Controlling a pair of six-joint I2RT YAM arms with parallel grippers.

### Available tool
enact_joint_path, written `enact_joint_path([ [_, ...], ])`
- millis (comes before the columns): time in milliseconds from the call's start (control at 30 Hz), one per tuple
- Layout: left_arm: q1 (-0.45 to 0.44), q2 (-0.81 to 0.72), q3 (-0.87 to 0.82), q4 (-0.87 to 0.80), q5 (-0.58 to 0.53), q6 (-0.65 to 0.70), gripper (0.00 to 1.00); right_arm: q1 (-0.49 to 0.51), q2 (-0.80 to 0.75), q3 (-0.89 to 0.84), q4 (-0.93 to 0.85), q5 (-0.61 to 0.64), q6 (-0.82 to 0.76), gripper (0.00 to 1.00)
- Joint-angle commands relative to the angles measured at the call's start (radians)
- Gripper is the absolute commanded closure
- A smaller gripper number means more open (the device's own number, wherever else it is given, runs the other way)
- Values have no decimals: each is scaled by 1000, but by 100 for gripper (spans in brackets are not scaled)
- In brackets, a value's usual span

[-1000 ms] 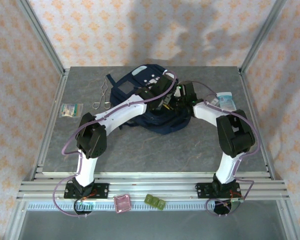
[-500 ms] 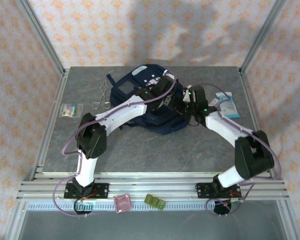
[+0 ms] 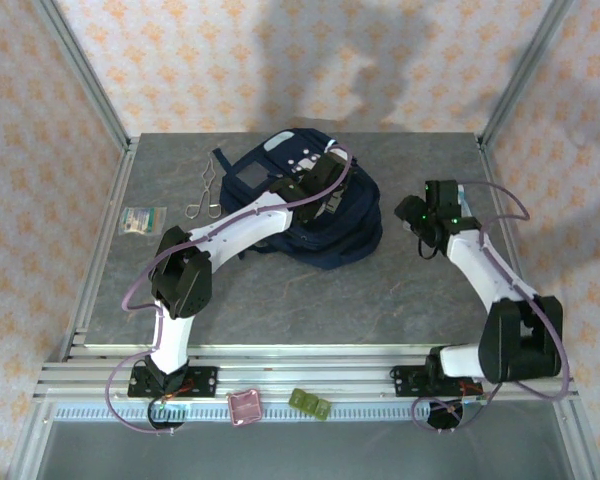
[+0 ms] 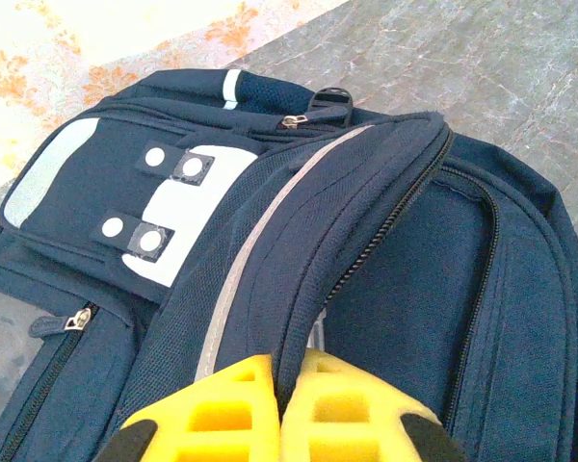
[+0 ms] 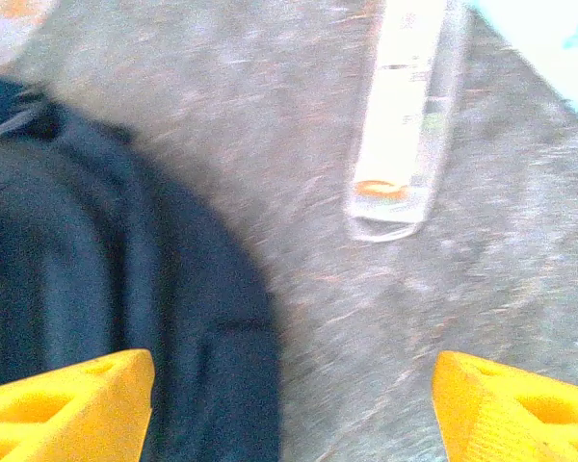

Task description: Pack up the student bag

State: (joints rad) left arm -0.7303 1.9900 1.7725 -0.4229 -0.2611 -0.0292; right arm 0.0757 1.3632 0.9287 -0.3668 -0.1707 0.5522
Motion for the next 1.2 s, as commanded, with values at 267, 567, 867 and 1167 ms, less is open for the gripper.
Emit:
enact_joint_path([
  [267,11,-76,-1,41,-19,-21,100,-28,283,144,-57,126,89,25],
  [567,9,-75,-2,44,-12,-26,100,-33,505,304,-78,163,104,26],
  [867,9,-75,6,38,-11,-24,100,-36,608,347,-87,152,109,40],
  [1167,10,-75,-1,42,-18,-26,100,-36,502,230,-27,91,38,71],
])
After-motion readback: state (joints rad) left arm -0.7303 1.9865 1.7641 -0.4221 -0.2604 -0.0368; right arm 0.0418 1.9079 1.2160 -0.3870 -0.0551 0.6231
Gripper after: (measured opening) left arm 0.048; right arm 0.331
